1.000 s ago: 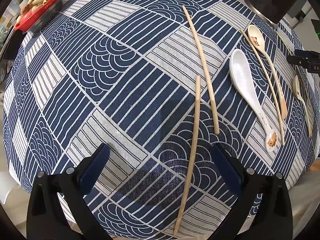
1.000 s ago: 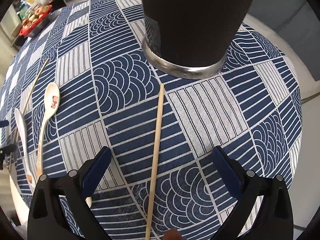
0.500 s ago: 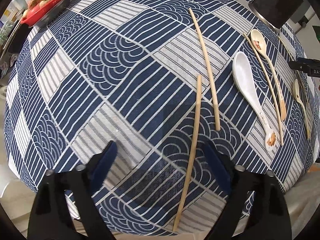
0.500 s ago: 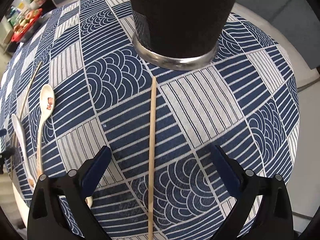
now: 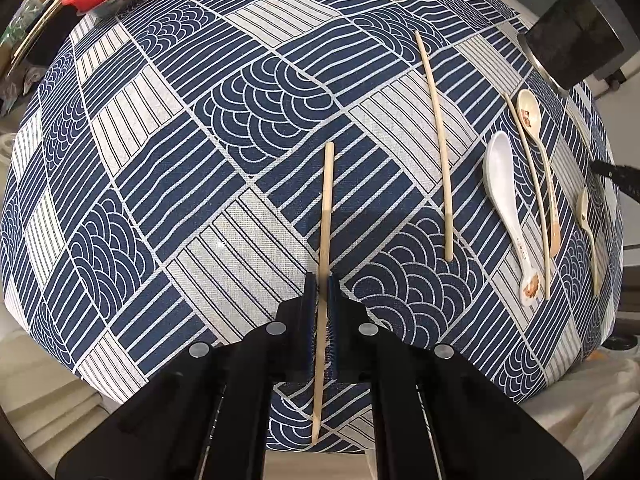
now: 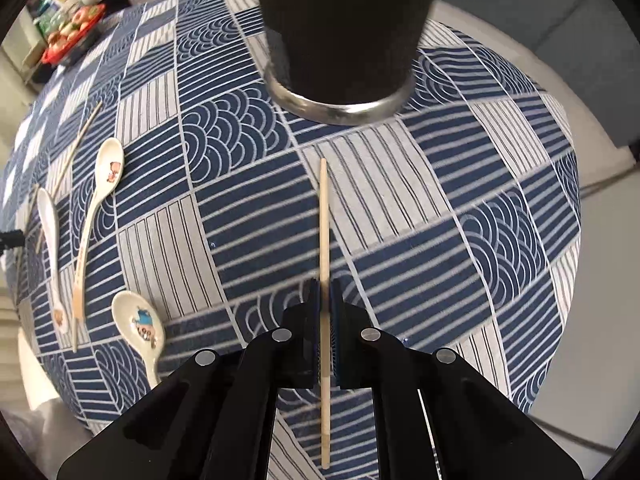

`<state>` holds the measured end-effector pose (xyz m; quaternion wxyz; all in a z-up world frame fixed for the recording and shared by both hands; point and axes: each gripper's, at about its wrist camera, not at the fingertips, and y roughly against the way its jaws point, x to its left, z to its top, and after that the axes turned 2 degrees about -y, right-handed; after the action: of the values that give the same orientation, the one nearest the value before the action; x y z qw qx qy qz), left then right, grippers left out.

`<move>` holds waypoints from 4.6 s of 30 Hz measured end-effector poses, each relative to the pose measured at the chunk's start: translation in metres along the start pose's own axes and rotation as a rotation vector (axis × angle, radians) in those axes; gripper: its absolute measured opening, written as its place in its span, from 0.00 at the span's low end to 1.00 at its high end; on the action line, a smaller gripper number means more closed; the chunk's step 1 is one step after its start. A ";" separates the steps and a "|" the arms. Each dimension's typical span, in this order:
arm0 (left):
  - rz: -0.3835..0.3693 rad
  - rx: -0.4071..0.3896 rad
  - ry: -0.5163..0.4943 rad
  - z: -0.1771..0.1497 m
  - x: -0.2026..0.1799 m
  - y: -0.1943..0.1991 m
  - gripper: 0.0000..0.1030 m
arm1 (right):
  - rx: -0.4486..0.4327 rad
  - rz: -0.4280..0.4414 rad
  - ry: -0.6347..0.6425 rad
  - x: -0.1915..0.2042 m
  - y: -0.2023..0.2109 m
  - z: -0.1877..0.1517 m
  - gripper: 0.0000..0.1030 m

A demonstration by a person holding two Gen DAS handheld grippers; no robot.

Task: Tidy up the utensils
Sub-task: 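Lift both held chopsticks up toward the black cup with both tools, then open the left tool to drop its chopstick into the black cup, then open the right tool to drop its chopstick into the black cup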

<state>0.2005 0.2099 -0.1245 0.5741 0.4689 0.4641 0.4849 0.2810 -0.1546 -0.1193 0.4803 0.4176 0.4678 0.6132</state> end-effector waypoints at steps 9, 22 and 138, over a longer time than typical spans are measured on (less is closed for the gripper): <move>0.017 -0.016 -0.014 0.002 0.008 0.017 0.00 | -0.047 0.006 -0.053 -0.017 0.023 -0.019 0.04; -0.008 -0.019 -0.058 -0.003 0.000 0.034 0.22 | -0.057 0.035 -0.085 -0.016 0.029 -0.015 0.04; -0.546 -0.658 -0.261 0.279 -0.181 0.126 0.24 | -0.794 0.460 -0.011 -0.075 0.149 0.118 0.08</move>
<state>0.4426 0.0168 0.0504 0.8534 0.1791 0.3156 0.3742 0.3790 -0.2230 0.0468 0.4570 0.2977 0.0892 0.8334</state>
